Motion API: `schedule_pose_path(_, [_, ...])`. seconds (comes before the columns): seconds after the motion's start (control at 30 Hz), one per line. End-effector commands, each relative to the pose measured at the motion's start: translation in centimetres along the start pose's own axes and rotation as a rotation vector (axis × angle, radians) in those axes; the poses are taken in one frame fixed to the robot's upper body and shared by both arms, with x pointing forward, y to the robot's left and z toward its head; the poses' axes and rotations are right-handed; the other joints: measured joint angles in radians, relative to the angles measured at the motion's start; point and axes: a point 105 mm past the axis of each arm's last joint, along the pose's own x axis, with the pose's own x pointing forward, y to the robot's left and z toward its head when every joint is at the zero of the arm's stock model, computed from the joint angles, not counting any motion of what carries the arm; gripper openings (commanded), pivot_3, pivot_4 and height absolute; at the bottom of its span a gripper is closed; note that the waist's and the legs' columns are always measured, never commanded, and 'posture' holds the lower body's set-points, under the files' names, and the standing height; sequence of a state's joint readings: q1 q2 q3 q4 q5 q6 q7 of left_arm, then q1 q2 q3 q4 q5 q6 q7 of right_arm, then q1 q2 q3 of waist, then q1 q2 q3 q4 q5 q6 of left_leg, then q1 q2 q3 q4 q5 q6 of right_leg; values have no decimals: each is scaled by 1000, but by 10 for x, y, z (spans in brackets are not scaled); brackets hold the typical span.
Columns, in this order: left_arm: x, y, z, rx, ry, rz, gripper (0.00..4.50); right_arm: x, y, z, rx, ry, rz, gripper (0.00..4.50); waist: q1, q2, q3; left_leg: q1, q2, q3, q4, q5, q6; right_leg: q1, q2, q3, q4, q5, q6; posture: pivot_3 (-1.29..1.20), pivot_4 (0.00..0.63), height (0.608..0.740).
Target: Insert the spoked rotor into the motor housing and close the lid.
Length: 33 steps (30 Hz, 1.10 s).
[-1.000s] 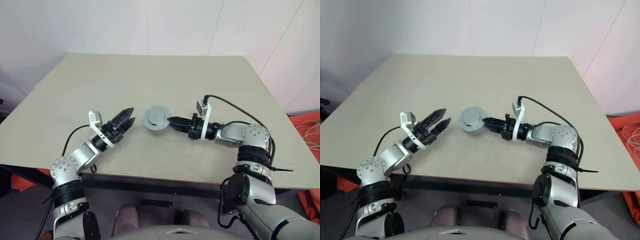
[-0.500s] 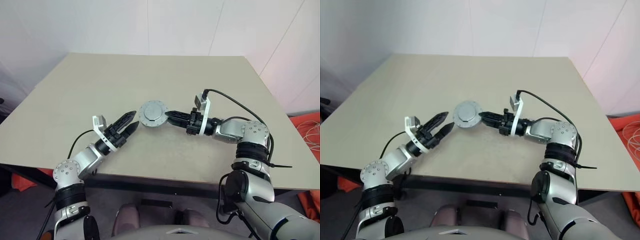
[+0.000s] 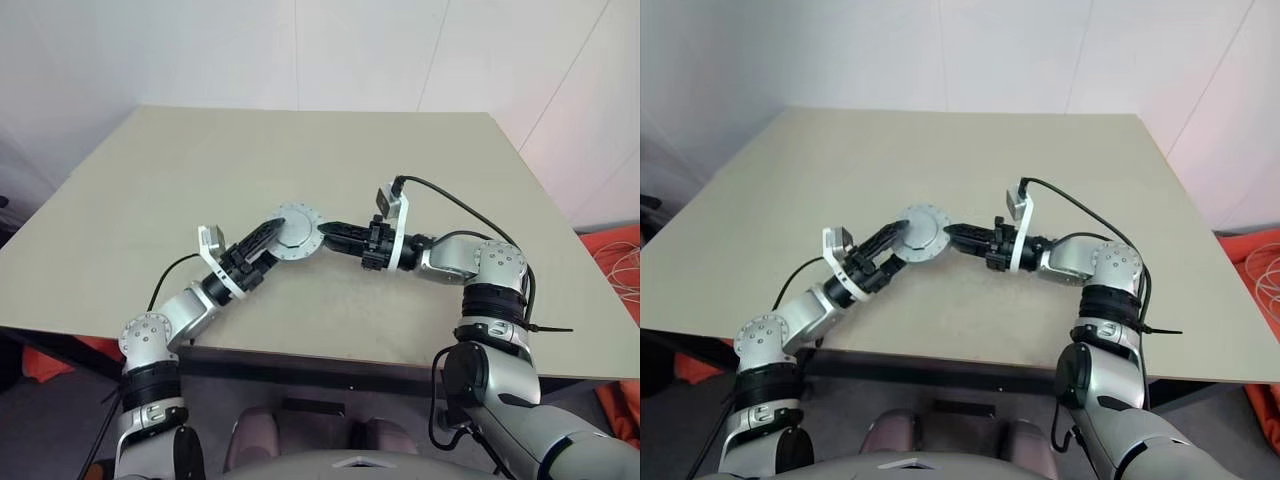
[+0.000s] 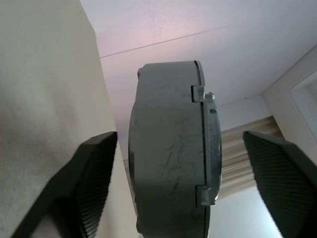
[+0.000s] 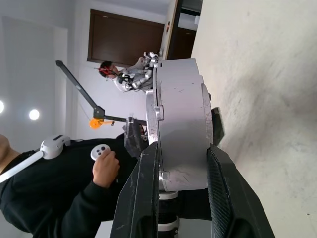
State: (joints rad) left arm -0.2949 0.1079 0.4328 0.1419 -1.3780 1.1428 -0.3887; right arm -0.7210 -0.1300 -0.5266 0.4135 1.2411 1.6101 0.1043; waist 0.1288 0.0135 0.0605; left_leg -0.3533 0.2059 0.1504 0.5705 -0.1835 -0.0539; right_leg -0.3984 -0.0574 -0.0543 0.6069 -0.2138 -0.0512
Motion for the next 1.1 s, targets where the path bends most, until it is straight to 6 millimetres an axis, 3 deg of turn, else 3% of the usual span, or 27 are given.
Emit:
schedule_pose_path(0.03, [5, -12, 1, 6, 4, -65, 2914, 2, 28, 4, -76, -3, 103, 1113, 0, 0, 0, 0, 0, 0, 0, 0, 0, 0, 0, 0, 0, 0, 0, 0, 0, 740])
schedule_pose_path(0.13, [5, -12, 0, 5, 8, -66, 2069, 2, 28, 4, -76, -2, 101, 1108, 0, 0, 0, 0, 0, 0, 0, 0, 0, 0, 0, 0, 0, 0, 0, 0, 0, 740])
schedule_pose_path(0.6, [5, -8, -6, 21, 45, -43, 2071, 6, 22, -1, -104, -4, 64, 1107, 1, 0, 0, 0, 0, 0, 1, 0, 0, 0, 0, 0, 0, 2, 3, 0, 0, 740])
schedule_pose_path(0.73, [5, -8, -7, 24, 46, -45, 2071, 4, 10, -2, -115, -24, 3, 1107, 1, 0, 0, 0, 0, 0, 1, 0, 0, 0, 0, 0, 1, 2, 3, 0, 0, 740])
schedule_pose_path(1.03, [5, -9, -6, 33, 41, -45, 2071, 3, 5, -7, -92, -36, 13, 4124, 1, 0, 0, 0, 0, 0, 1, 0, 0, 1, 0, 0, 1, 2, 3, 0, 0, 740])
schedule_pose_path(1.1, [4, -10, -3, 36, 27, -46, 2071, 1, 0, -6, -72, -43, -2, 4500, 1, 0, 0, 0, 0, 0, 1, 0, 0, 1, 0, 0, 1, 2, 3, 0, 0, 740])
